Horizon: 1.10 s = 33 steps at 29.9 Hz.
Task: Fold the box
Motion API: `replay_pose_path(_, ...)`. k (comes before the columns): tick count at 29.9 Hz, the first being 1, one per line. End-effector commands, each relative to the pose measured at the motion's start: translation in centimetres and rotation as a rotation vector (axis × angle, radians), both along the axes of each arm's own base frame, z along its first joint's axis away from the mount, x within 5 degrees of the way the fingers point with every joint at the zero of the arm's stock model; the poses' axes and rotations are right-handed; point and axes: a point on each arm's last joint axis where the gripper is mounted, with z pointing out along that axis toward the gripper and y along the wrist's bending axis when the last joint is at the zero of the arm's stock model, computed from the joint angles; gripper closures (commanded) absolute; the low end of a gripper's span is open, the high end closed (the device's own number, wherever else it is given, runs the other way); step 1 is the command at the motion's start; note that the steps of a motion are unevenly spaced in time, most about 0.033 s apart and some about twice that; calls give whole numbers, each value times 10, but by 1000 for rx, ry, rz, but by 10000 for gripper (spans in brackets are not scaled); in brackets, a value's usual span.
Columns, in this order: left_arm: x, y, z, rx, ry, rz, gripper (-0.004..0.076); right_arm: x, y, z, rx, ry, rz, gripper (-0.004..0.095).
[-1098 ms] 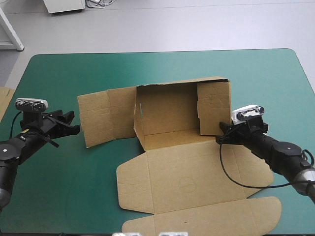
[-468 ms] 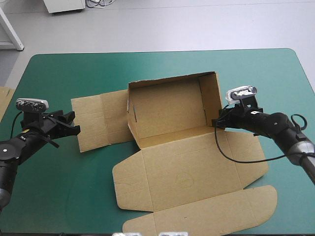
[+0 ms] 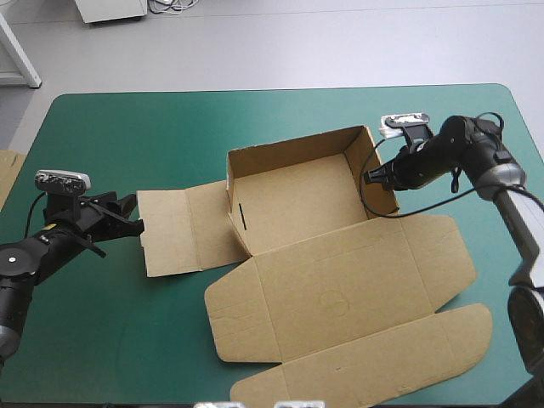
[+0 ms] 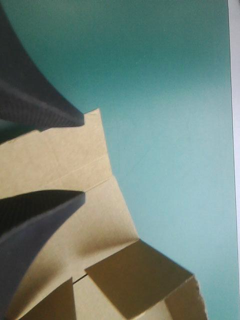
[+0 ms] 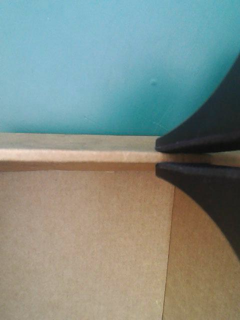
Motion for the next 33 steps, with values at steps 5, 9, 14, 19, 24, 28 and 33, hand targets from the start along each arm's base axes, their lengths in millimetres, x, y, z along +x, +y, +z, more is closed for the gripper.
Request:
replay_pose_path(5, 0, -5, 16, -36, -56, -8, 431, 37, 1, 30, 9, 60, -51, 905)
replay_pose_path(9, 0, -6, 16, -53, -57, -10, 431, 53, -1, 20, -40, 78, -92, 905)
replay_pose_path(14, 2, -12, 16, -61, -53, -37, 431, 62, -2, -1, -63, 124, -101, 905)
replay_pose_path(19, 6, -13, 10, -72, -26, -51, 431, 64, 1, -6, -95, 127, -78, 905)
replay_pose_path(24, 9, -13, 7, -75, -11, -55, 431, 63, 8, -5, -114, 107, -13, 868)
replay_pose_path(28, 9, -13, 7, -76, -9, -55, 431, 65, 8, -3, -109, 82, -15, 632)
replay_pose_path(33, 9, -14, 6, -80, -7, -60, 431, 67, 9, -2, -105, 62, -20, 333)
